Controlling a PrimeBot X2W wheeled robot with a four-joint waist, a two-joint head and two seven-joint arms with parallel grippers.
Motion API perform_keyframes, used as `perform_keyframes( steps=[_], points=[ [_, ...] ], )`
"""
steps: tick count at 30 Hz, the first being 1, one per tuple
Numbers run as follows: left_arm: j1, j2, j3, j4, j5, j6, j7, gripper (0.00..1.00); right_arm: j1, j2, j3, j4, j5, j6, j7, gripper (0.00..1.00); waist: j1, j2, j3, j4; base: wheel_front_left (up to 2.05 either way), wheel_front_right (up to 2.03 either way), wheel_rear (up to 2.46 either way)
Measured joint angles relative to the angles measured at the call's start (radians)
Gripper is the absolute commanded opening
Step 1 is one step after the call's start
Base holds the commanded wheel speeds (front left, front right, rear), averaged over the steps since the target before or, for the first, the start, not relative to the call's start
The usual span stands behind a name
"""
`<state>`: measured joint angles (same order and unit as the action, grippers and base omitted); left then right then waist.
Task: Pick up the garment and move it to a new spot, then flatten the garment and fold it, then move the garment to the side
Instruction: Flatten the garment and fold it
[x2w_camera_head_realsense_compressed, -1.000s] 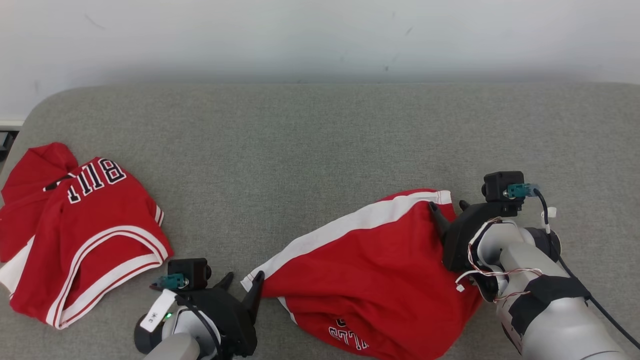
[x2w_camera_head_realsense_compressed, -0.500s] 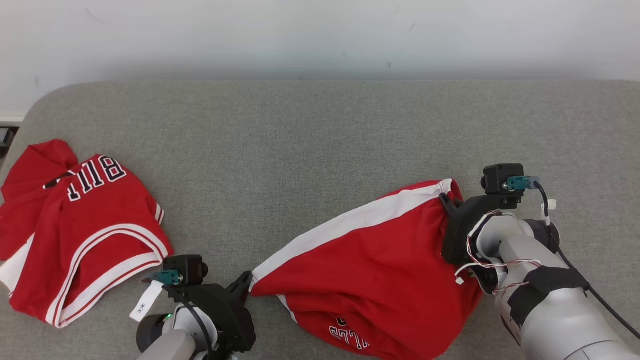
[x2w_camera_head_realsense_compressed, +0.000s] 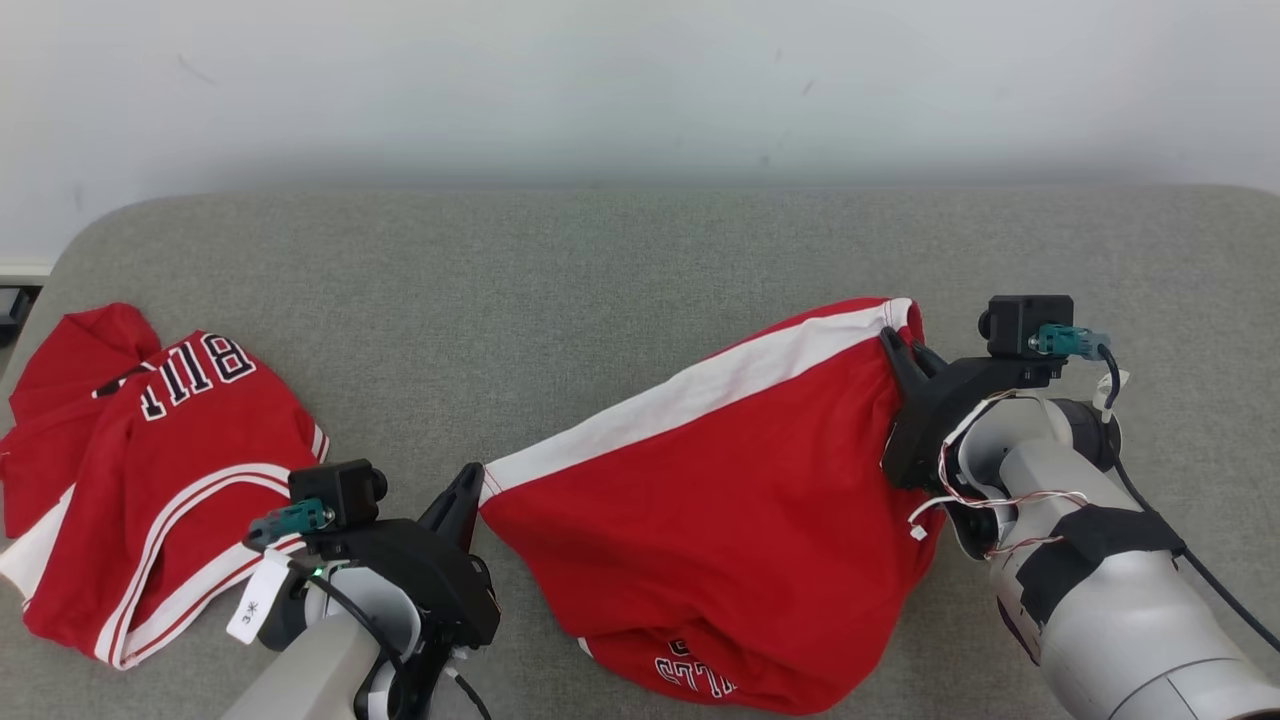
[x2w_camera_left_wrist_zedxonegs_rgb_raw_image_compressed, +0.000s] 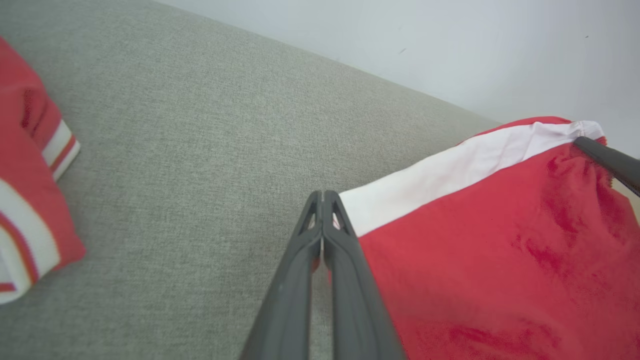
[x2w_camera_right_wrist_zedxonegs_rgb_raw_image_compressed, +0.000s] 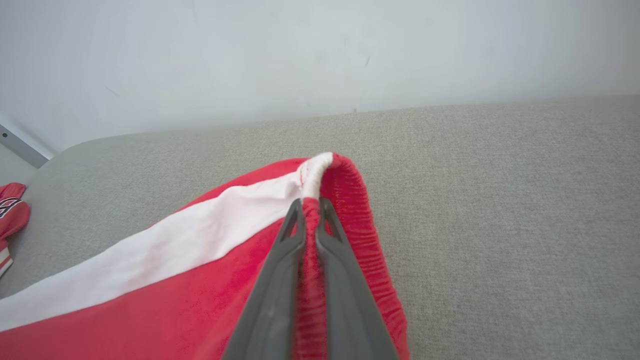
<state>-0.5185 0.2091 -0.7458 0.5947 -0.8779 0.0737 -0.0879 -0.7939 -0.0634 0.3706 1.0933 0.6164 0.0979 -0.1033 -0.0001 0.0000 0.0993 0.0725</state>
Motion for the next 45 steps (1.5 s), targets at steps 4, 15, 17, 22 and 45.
perform_keyframes(
  steps=[4,15,17,22,45],
  points=[
    [0.002,0.005,0.002,-0.014,0.004,0.005,-0.012,0.0,-0.016,0.0,0.011,0.001,0.0,0.009,-0.012,0.0,0.0,0.0,-0.01,-0.008,0.0,0.0,0.0],
    [-0.067,0.033,0.01,-0.025,-0.061,-0.116,0.096,0.0,-0.104,0.002,0.049,0.063,0.049,0.026,0.209,0.0,0.0,0.0001,0.014,-0.049,0.0,0.0,0.0],
    [-0.142,0.041,0.035,-0.018,-0.1,-0.137,0.144,0.0,-0.176,0.0,0.06,0.073,0.05,0.026,0.286,0.0,0.0,0.0,0.03,-0.057,0.0,0.0,0.0],
    [-0.433,0.109,0.124,0.008,-0.071,-0.123,0.166,0.0,-0.448,-0.026,0.032,-0.003,0.048,0.026,0.276,0.0,0.0003,0.0001,0.084,-0.077,0.0,0.0,0.0],
    [-0.034,0.098,-0.017,-0.008,0.065,-0.134,-0.102,0.0,0.067,-0.108,0.277,-0.228,0.148,0.026,-0.025,0.0,-0.0001,0.0001,0.077,-0.118,0.0,0.0,0.0]
  ],
)
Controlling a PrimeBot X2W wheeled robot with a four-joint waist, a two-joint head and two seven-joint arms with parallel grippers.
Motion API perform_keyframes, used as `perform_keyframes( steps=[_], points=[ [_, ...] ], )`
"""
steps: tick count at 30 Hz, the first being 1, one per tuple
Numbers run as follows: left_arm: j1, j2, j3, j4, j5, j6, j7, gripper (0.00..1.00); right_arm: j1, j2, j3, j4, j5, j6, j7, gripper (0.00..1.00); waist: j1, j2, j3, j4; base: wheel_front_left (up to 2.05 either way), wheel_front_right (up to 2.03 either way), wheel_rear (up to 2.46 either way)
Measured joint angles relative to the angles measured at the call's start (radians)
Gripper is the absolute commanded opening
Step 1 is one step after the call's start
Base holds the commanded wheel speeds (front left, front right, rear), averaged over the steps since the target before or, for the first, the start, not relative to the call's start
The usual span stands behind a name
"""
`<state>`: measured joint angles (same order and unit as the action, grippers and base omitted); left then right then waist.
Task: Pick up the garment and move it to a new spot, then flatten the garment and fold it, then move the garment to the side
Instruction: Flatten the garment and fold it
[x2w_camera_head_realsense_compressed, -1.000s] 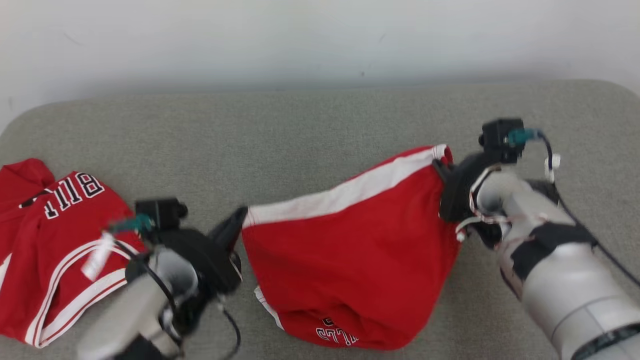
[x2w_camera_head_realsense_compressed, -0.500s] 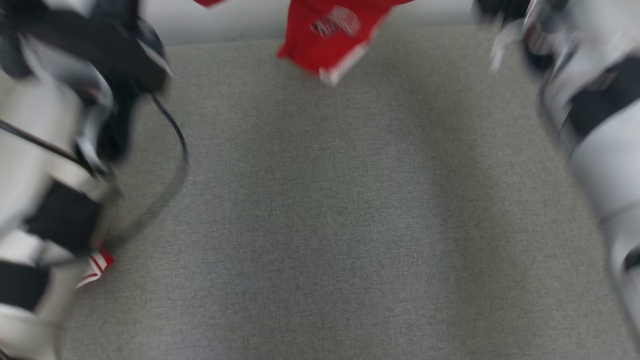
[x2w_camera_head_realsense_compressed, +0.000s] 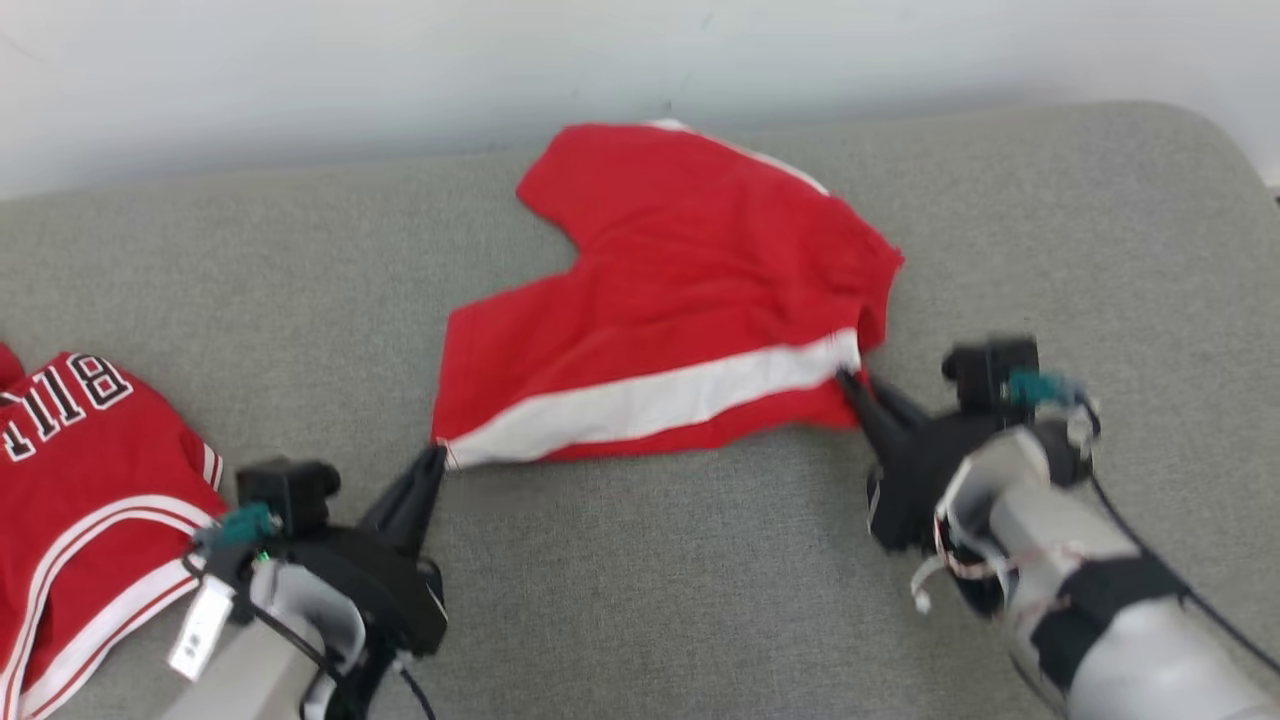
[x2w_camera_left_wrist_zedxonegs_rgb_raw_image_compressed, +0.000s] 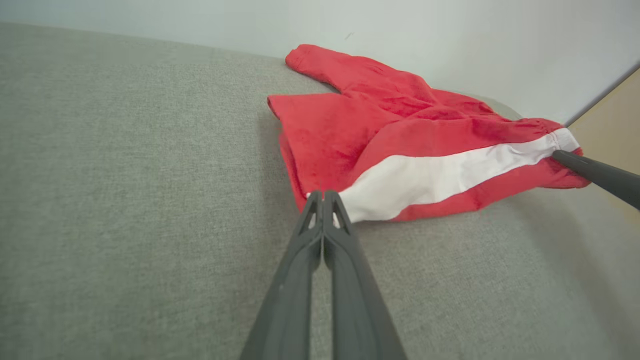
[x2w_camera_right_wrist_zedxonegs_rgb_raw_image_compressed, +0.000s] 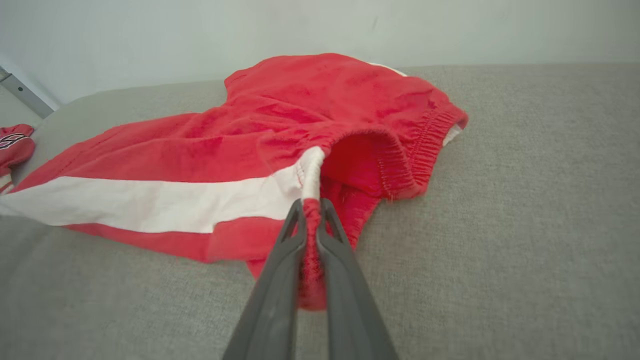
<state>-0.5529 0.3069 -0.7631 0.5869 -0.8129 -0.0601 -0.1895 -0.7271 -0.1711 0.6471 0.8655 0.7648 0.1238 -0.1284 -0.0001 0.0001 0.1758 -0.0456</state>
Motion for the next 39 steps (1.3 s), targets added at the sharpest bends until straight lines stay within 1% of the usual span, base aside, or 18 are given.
perform_keyframes(
  steps=[4,11,14,16,20,22,24,25,26,27,28,33,36,39],
  points=[
    [0.05,0.002,-0.038,-0.001,0.022,0.008,0.001,0.0,0.102,-0.031,0.039,-0.04,0.033,0.0,-0.015,0.0,0.0,-0.0001,-0.036,-0.002,0.0,0.0,0.0],
    [0.167,0.008,-0.031,-0.017,0.004,0.036,-0.006,0.0,0.226,-0.109,0.093,-0.102,0.076,0.001,-0.021,0.0,-0.0001,-0.0002,-0.093,0.002,0.0,0.0,0.0],
    [0.206,0.016,-0.028,-0.021,-0.009,0.051,-0.013,0.0,0.262,-0.126,0.101,-0.13,0.103,0.001,-0.02,0.0,-0.0002,-0.0002,-0.109,0.003,0.0,0.0,0.0],
    [0.219,0.016,-0.027,-0.021,-0.013,0.052,-0.015,0.0,0.272,-0.135,0.109,-0.134,0.114,0.001,-0.011,0.0,-0.0001,-0.0002,-0.115,0.002,0.0,0.0,0.0],
    [0.222,-0.003,-0.029,-0.031,-0.016,0.06,-0.016,0.0,0.281,-0.155,0.12,-0.143,0.12,0.001,-0.003,0.0,-0.0001,-0.0002,-0.123,-0.004,0.0,0.0,0.0],
    [0.222,-0.015,-0.032,-0.032,-0.016,0.062,-0.019,0.0,0.295,-0.157,0.125,-0.148,0.134,0.001,-0.002,0.0,0.0,-0.0002,-0.123,-0.005,0.0,0.0,0.0],
    [0.222,-0.027,-0.033,-0.031,-0.016,0.072,-0.019,0.0,0.304,-0.157,0.127,-0.152,0.143,0.001,0.005,0.0,0.0001,-0.0002,-0.122,-0.005,0.0,0.0,0.0],
    [0.222,-0.03,-0.033,-0.031,-0.015,0.079,-0.019,0.0,0.306,-0.157,0.127,-0.154,0.143,0.001,0.005,0.36,0.0,-0.0002,-0.122,-0.005,0.0,0.0,0.0],
    [0.222,-0.03,-0.033,-0.029,-0.015,0.083,-0.019,0.06,0.307,-0.157,0.128,-0.156,0.144,0.001,0.005,0.83,0.0001,-0.0002,-0.122,-0.005,0.0,0.0,0.0],
    [0.222,-0.03,-0.032,-0.029,-0.015,0.09,-0.021,0.83,0.307,-0.158,0.126,-0.158,0.151,0.001,0.005,1.0,0.0001,-0.0002,-0.122,-0.005,0.0,0.0,0.0],
    [0.222,-0.03,-0.032,-0.029,-0.014,0.096,-0.023,1.0,0.307,-0.159,0.125,-0.161,0.157,0.001,0.005,1.0,0.0,-0.0002,-0.122,-0.005,0.0,0.0,0.0],
    [0.221,-0.039,-0.018,-0.044,-0.012,0.114,-0.033,1.0,0.307,-0.174,0.113,-0.193,0.179,0.001,-0.005,1.0,0.0001,-0.0002,-0.129,-0.001,0.0,0.0,0.0],
    [0.221,-0.026,0.003,-0.072,-0.008,0.124,-0.04,1.0,0.306,-0.179,0.105,-0.222,0.185,0.001,-0.021,1.0,0.0001,-0.0001,-0.136,0.002,0.0,0.0,0.0],
    [0.221,-0.02,0.003,-0.093,0.001,0.135,-0.041,1.0,0.309,-0.19,0.099,-0.229,0.185,0.001,-0.03,1.0,0.0001,-0.0001,-0.141,0.005,0.0,0.0,0.0]
  ],
)
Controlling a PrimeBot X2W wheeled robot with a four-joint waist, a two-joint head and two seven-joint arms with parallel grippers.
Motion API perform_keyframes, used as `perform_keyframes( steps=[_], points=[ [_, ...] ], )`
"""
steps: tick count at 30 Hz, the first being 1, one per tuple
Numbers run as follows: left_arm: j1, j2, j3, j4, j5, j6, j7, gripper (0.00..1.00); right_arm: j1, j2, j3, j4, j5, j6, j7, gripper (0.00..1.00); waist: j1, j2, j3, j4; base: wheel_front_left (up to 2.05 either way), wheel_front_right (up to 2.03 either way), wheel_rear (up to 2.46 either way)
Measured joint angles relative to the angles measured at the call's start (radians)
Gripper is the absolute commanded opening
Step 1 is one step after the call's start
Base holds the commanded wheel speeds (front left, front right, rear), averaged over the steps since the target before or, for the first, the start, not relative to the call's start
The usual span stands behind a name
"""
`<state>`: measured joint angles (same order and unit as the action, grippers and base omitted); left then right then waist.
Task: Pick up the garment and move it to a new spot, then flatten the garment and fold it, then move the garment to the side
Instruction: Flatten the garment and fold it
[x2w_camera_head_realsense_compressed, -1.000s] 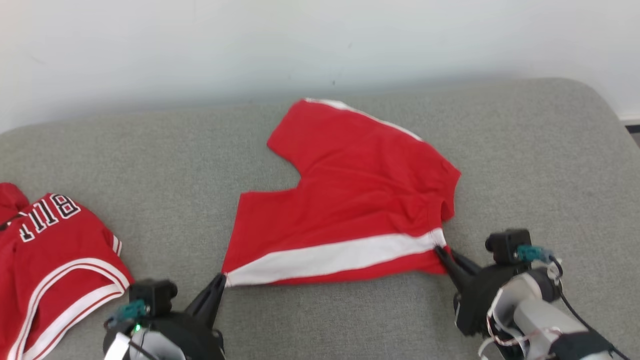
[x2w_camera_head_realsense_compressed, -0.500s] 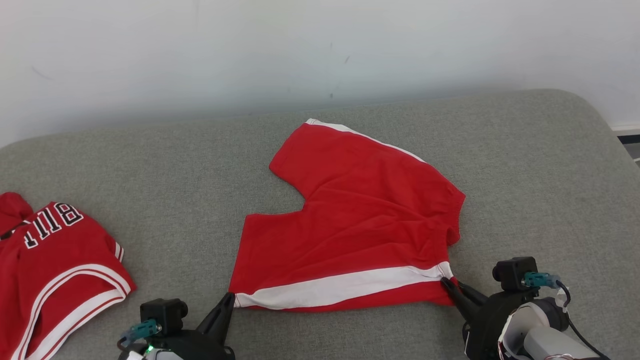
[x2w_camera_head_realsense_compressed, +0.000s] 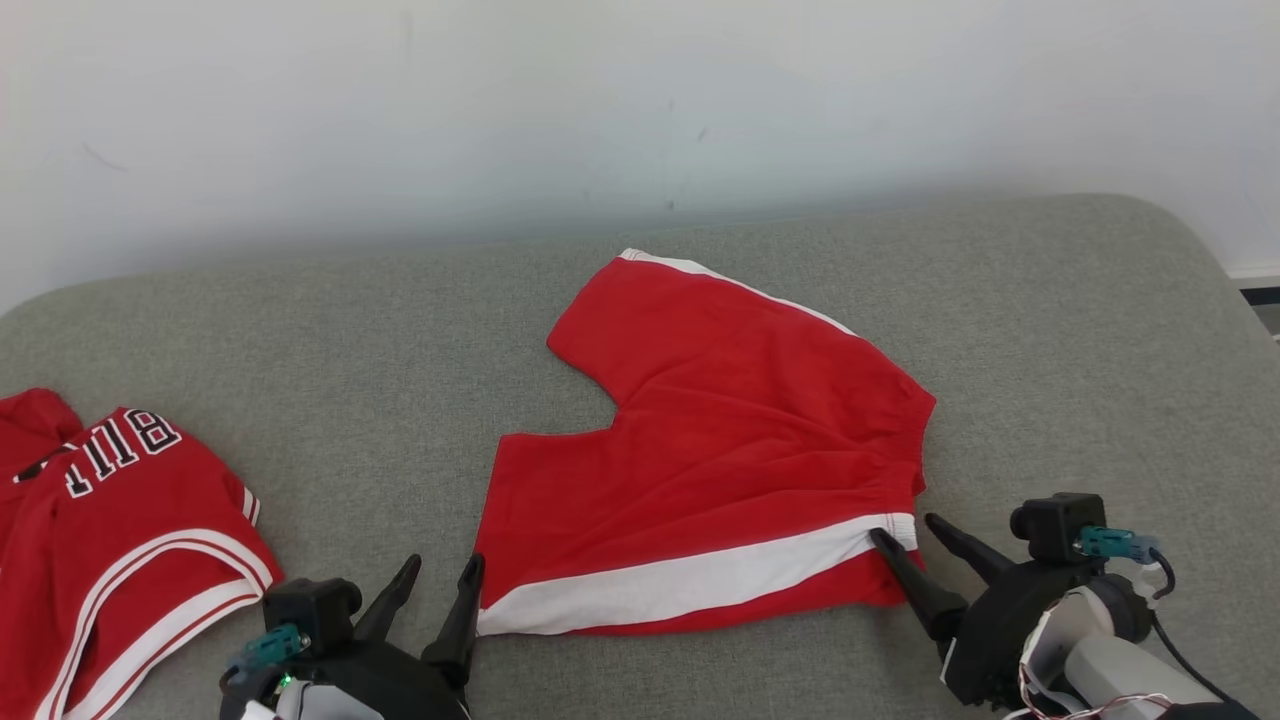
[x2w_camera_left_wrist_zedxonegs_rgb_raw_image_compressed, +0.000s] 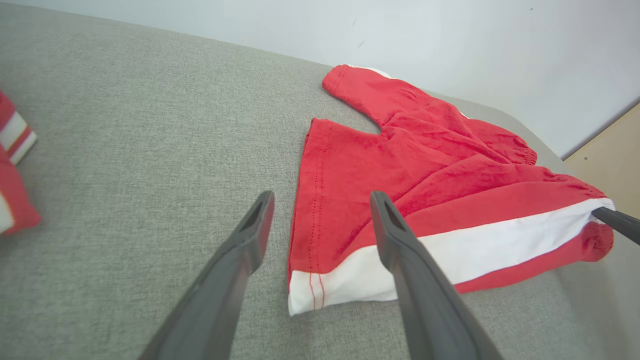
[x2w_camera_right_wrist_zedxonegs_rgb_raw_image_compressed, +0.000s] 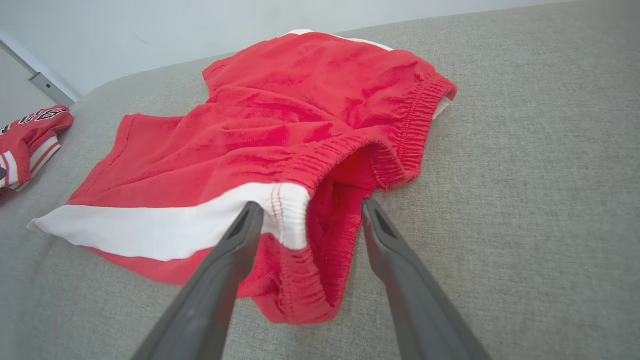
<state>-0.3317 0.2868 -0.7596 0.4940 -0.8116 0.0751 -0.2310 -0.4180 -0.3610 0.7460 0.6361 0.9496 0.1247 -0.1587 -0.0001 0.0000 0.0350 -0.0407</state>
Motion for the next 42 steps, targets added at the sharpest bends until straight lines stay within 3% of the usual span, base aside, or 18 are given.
perform_keyframes(
  steps=[15,31,42],
  points=[
    [0.06,0.027,-0.015,-0.062,0.04,0.03,0.0,1.0,0.08,-0.063,0.007,-0.091,-0.013,-0.056,0.01,1.0,0.0001,0.0,0.012,0.006,0.0,0.0,0.0],
    [0.086,0.043,-0.017,-0.107,0.09,0.048,0.016,1.0,0.141,-0.127,0.021,-0.264,-0.077,-0.186,0.028,1.0,0.0,0.0001,0.003,0.011,0.0,0.0,0.0],
    [0.078,0.034,-0.043,-0.053,0.126,0.048,0.097,1.0,0.14,-0.143,0.022,-0.316,-0.098,-0.215,0.064,1.0,0.0,0.0,0.004,0.011,0.0,0.0,0.0]
  ],
)
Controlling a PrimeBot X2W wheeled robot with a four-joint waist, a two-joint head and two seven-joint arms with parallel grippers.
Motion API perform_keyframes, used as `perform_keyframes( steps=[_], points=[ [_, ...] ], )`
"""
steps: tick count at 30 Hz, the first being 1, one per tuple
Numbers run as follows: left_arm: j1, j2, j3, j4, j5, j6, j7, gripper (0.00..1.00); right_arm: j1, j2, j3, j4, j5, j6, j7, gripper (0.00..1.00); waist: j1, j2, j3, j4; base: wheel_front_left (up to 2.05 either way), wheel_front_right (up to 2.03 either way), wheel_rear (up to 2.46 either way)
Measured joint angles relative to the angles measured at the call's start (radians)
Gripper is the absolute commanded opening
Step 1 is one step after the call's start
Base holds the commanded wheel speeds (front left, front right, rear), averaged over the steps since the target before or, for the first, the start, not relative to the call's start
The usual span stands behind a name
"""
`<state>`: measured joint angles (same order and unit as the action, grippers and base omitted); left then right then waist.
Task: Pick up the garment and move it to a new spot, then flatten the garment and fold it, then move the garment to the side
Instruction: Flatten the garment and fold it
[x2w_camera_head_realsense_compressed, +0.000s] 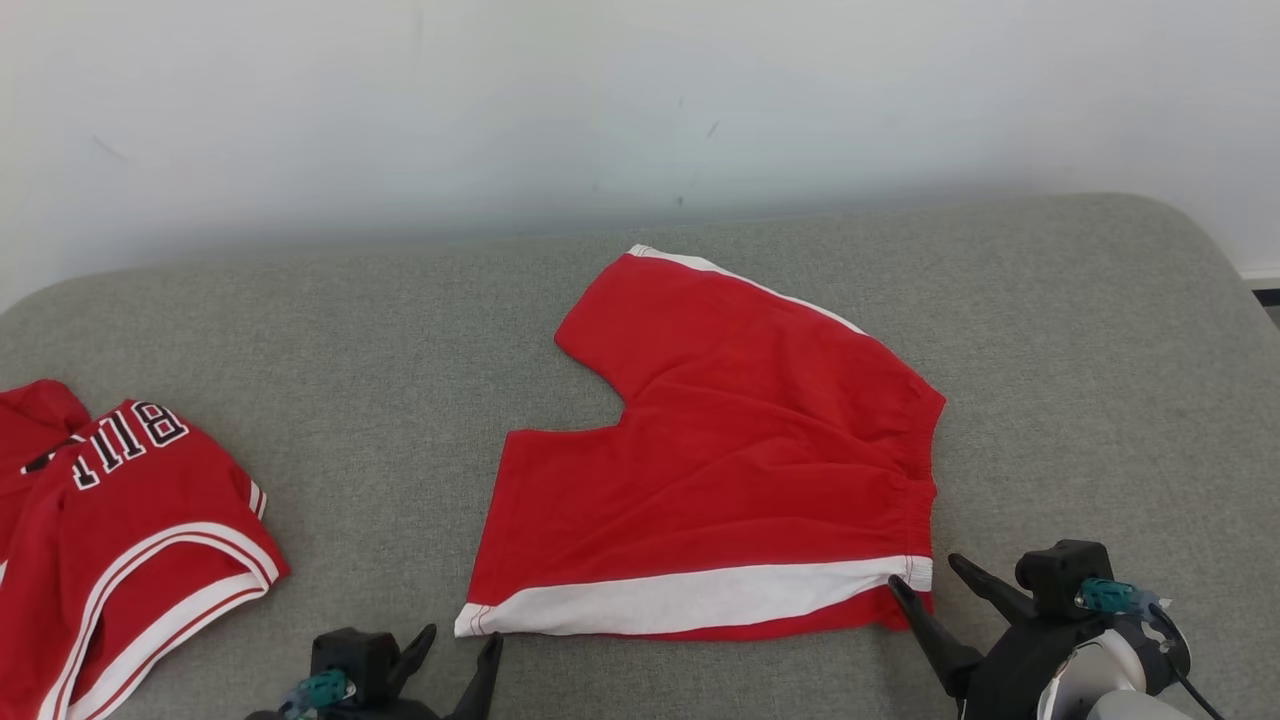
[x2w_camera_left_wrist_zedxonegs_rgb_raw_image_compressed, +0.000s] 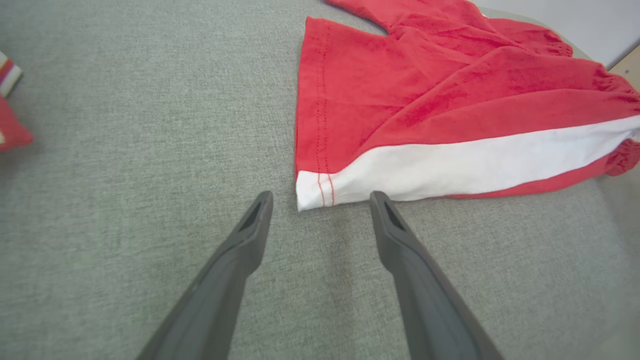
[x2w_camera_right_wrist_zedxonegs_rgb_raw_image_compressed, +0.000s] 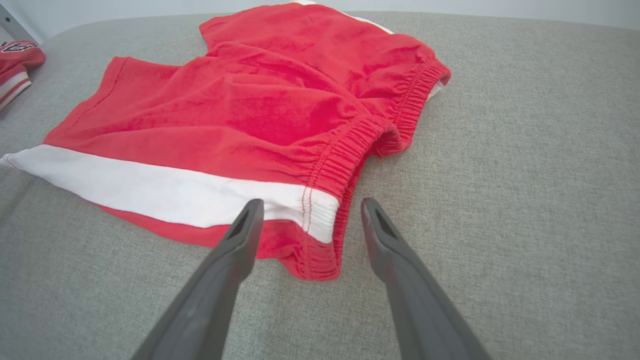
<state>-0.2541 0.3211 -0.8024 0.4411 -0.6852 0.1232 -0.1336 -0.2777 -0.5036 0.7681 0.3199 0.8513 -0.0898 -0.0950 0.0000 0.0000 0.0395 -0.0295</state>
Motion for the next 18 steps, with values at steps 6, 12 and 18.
perform_keyframes(
  steps=[6,12,18],
  points=[
    [-0.041,-0.014,-0.021,0.033,0.03,0.0,0.043,1.0,-0.007,-0.002,0.012,-0.008,-0.022,-0.016,0.03,1.0,0.0,0.0,0.01,0.001,0.0,0.0,0.0],
    [-0.081,-0.026,-0.028,0.066,0.046,0.0,0.081,0.75,-0.025,0.002,0.015,-0.014,-0.036,-0.022,0.058,1.0,0.0,0.0,0.027,0.001,0.0,0.0,0.0],
    [-0.1,-0.04,-0.033,0.099,0.045,0.0,0.107,0.0,-0.041,0.012,0.018,-0.006,-0.044,-0.026,0.079,0.0,0.0,0.0,0.038,0.004,0.0,0.0,0.0]
  ],
)
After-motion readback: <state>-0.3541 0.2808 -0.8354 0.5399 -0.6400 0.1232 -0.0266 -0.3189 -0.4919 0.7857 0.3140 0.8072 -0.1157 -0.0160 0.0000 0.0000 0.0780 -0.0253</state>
